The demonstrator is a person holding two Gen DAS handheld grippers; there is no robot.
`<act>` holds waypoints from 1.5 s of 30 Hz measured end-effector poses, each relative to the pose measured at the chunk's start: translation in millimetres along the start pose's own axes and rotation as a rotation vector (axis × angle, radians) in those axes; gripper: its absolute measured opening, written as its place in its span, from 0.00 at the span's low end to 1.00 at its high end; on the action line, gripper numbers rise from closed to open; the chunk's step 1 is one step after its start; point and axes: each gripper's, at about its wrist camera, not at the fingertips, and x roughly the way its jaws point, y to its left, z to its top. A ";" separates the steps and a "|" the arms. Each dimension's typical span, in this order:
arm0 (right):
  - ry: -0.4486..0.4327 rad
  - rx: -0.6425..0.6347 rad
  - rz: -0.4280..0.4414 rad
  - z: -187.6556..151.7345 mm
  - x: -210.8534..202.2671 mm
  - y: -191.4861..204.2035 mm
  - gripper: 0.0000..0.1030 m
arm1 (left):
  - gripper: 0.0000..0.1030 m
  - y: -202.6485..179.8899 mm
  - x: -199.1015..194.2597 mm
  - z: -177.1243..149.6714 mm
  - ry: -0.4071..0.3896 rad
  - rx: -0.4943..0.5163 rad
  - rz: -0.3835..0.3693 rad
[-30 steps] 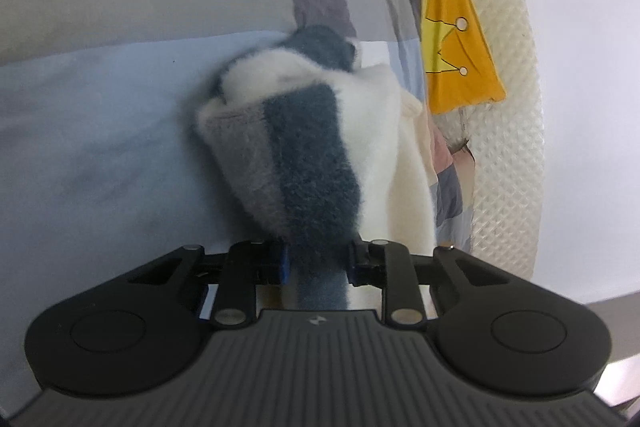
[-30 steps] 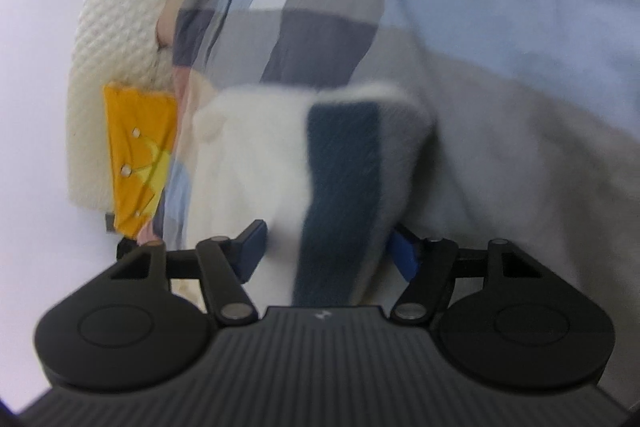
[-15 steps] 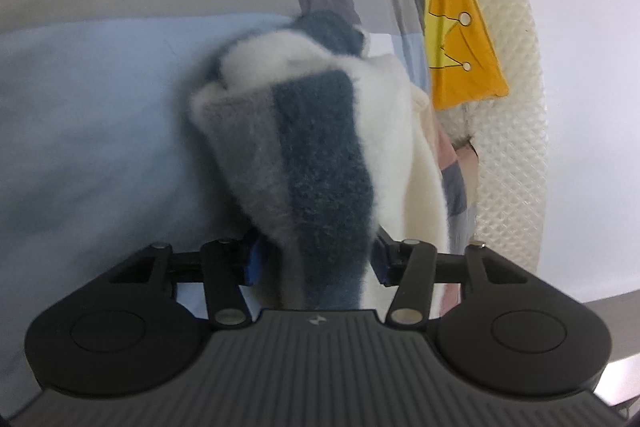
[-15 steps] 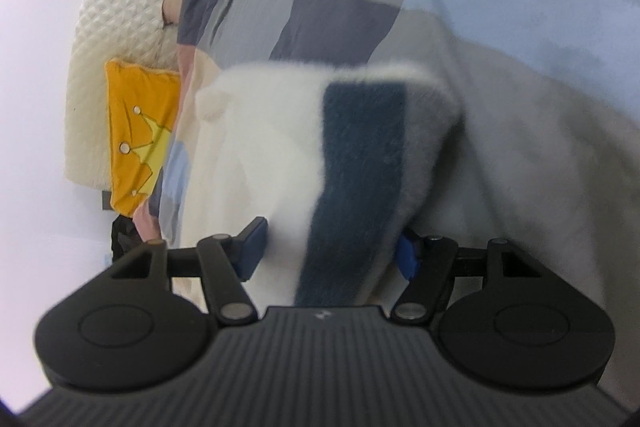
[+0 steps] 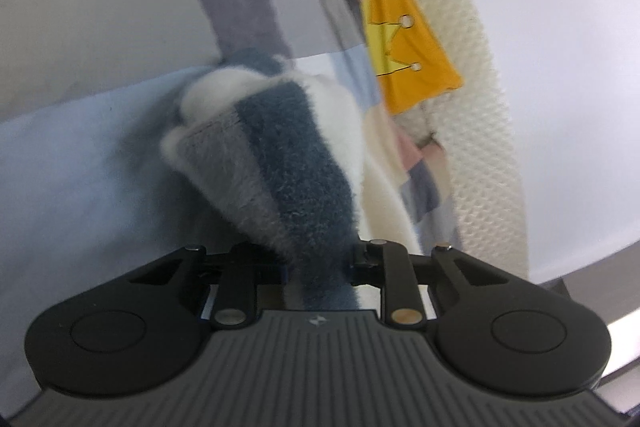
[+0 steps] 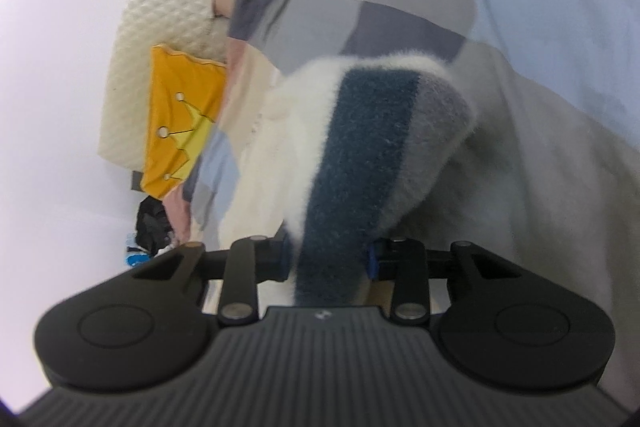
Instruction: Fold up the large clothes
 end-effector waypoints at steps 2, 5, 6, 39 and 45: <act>0.007 -0.005 -0.011 -2.2 -16.5 4.6 0.36 | 0.26 -11.6 -14.7 -0.9 0.011 0.020 0.013; 0.039 -0.048 -0.034 -4.8 -44.5 14.4 0.36 | 0.26 -26.1 -41.4 0.9 0.033 0.019 0.006; 0.048 -0.052 -0.033 -5.3 -53.6 16.2 0.36 | 0.26 -29.3 -51.3 0.0 0.041 0.026 0.011; 0.127 0.259 -0.005 33.1 -54.3 18.4 0.79 | 0.35 -74.3 -26.5 29.1 0.093 -0.039 0.141; 0.098 0.225 0.042 49.5 -17.9 22.1 0.79 | 0.41 -65.4 19.0 49.2 0.109 -0.035 0.125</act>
